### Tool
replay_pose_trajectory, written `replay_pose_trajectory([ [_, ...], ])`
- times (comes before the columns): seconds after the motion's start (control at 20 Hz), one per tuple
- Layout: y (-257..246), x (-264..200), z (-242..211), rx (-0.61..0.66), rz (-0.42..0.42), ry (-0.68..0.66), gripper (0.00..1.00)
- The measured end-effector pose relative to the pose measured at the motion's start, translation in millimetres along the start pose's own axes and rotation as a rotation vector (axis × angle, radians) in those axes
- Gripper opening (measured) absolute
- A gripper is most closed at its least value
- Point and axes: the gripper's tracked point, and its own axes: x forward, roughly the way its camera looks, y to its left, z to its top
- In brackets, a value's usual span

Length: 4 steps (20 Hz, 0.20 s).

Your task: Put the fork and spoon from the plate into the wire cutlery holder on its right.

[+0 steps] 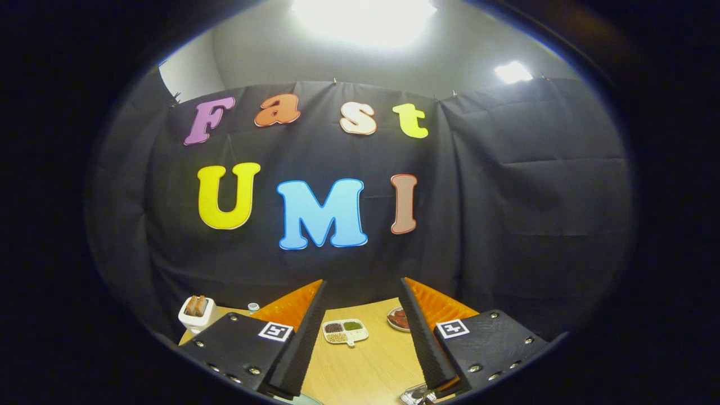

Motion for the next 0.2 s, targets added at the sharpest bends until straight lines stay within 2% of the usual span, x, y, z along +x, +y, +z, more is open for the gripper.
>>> replay_pose_trajectory([
  [0.2,15.1,-6.6,-4.9,-0.013,0.036,0.019,0.78],
])
